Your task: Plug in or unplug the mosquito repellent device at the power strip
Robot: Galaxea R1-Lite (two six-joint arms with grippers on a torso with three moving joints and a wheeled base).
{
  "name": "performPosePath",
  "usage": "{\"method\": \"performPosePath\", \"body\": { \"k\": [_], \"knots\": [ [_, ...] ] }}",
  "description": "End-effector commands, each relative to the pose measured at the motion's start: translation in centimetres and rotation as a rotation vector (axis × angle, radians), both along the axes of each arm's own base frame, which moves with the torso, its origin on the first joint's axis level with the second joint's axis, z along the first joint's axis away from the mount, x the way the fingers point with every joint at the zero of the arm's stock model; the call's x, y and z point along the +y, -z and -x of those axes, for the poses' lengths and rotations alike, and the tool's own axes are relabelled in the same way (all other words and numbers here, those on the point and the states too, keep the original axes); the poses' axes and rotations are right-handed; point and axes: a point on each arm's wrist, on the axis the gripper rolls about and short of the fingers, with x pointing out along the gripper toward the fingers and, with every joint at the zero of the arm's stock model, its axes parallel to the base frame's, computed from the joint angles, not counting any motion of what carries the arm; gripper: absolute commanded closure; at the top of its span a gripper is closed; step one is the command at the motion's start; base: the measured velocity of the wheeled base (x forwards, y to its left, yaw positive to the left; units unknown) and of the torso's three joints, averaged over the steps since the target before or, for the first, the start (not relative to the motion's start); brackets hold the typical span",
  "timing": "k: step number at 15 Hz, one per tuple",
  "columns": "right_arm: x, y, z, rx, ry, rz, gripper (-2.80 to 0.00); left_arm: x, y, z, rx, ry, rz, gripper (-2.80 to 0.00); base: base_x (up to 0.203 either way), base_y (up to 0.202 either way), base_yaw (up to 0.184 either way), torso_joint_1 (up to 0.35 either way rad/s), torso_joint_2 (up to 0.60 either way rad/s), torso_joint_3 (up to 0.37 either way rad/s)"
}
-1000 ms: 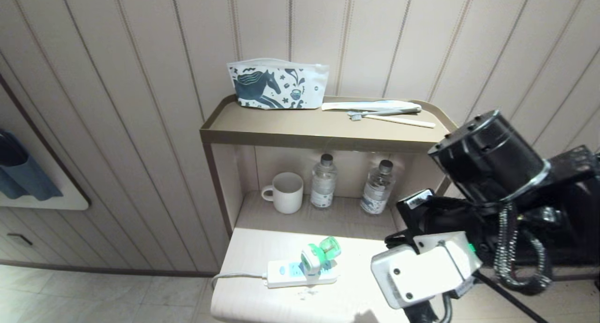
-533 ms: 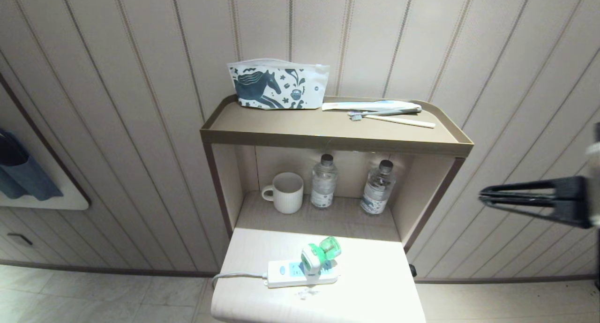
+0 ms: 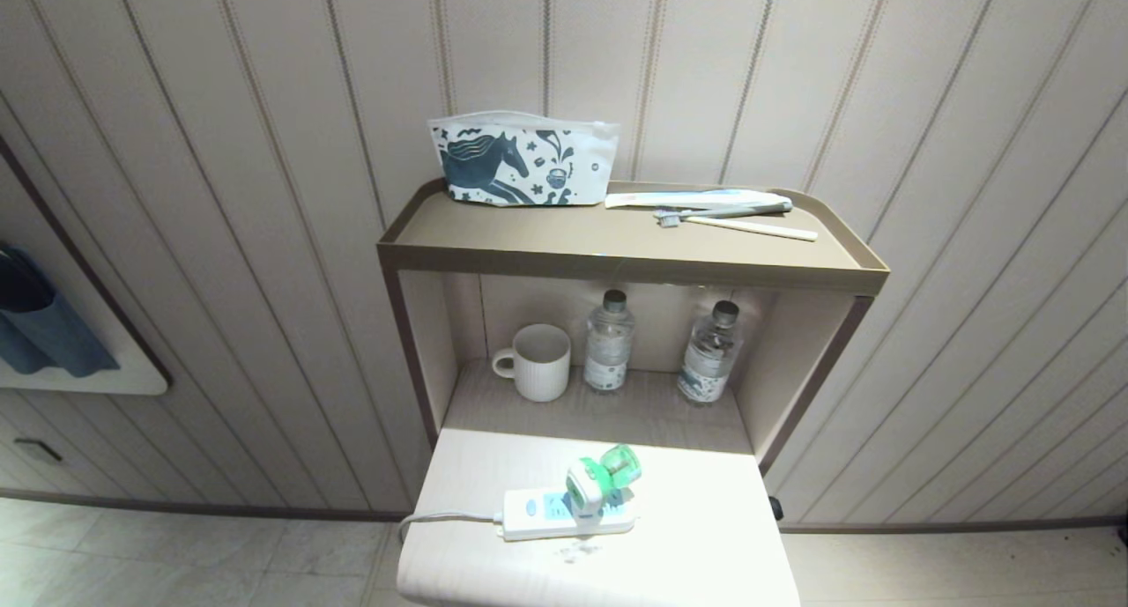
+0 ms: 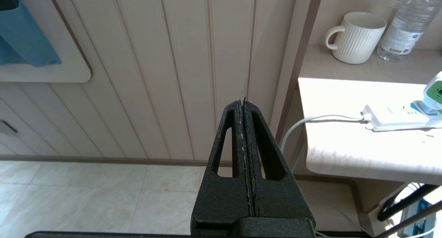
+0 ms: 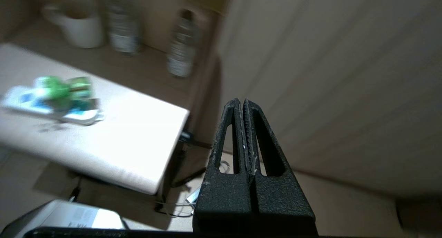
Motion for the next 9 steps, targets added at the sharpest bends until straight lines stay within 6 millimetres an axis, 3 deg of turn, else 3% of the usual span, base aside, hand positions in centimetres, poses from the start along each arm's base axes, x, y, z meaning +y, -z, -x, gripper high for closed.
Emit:
{"method": "performPosePath", "body": {
  "k": [1,4,5,9],
  "knots": [
    [-0.9,4.8,1.5,-0.022,0.194,-0.030,0.00,0.0,0.0,0.0,0.000,0.000,0.000,0.00,0.000,0.000,0.000,0.000,0.00,0.000],
    [-1.0,12.6,1.9,0.031,0.250,-0.082,0.00,0.0,0.0,0.0,0.000,0.000,0.000,0.00,0.000,0.000,0.000,0.000,0.00,0.000],
    [-1.1,13.9,2.2,0.001,0.257,-0.116,0.00,0.0,0.0,0.0,0.000,0.000,0.000,0.00,0.000,0.000,0.000,0.000,0.00,0.000],
    [-1.2,16.1,3.6,-0.106,0.354,-0.170,0.00,0.0,0.0,0.0,0.000,0.000,0.000,0.00,0.000,0.000,0.000,0.000,0.00,0.000]
  ]
}}
